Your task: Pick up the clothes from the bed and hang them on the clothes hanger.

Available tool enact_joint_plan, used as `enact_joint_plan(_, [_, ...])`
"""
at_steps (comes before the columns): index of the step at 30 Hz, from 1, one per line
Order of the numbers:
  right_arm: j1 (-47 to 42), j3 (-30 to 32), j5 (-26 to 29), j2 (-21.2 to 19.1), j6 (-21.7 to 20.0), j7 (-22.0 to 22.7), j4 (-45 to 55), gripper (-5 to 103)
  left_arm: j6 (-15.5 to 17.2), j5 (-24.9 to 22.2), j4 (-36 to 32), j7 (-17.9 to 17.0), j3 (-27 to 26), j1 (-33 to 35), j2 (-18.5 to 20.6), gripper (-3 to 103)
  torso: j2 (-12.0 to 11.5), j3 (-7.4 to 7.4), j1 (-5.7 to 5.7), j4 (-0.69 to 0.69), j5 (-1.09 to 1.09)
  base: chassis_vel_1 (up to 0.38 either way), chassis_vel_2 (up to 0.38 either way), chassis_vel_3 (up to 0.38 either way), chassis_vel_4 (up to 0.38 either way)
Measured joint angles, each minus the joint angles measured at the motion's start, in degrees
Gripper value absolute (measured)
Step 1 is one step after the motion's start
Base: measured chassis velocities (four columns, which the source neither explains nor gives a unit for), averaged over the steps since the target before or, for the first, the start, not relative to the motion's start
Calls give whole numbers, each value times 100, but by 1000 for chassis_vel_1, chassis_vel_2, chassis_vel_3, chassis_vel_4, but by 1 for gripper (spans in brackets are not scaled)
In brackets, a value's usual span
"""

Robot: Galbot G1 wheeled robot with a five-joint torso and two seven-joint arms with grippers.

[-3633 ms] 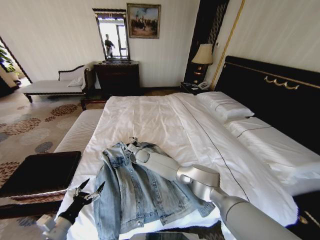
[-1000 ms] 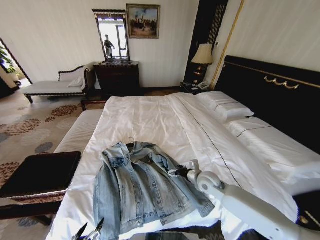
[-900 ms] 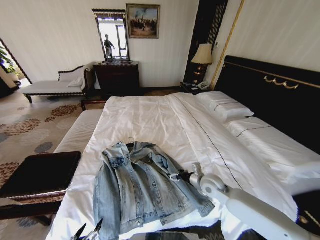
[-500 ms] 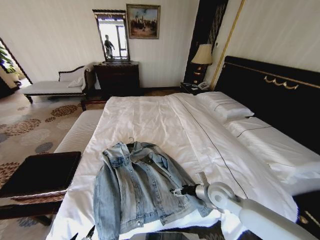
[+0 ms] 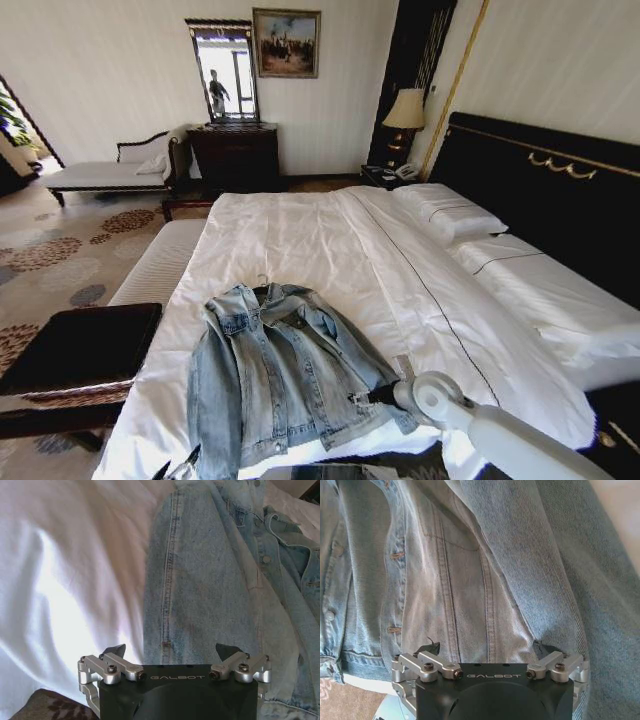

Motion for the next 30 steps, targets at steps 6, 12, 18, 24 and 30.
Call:
enact_joint_plan(6, [31,-23,-20,117,-1,67,-47,100,222,42,97,57,186,-270,-27,100,0,0,0,0,1,0,0,0,0])
enact_joint_plan(12, [42,-49,-60,173,3,149,-84,100,347,54,346,61,286,-446,14,100,0,0,0,0,0,0,0,0,0])
enact_joint_plan(18, [59,-47,-179,231,24,153,-214,100,376,83,502,133,366,-560,1,100,0,0,0,0,1,0,0,0,0])
enact_joint_plan(24, [196,-233,-137,287,22,203,-252,100,457,177,516,302,464,-748,-123,100,0,0,0,0,0,0,0,0,0])
enact_joint_plan(30, [308,-467,-26,413,21,255,-271,101,518,195,568,314,476,-858,-147,84,0,0,0,0,0,0,0,0,0])
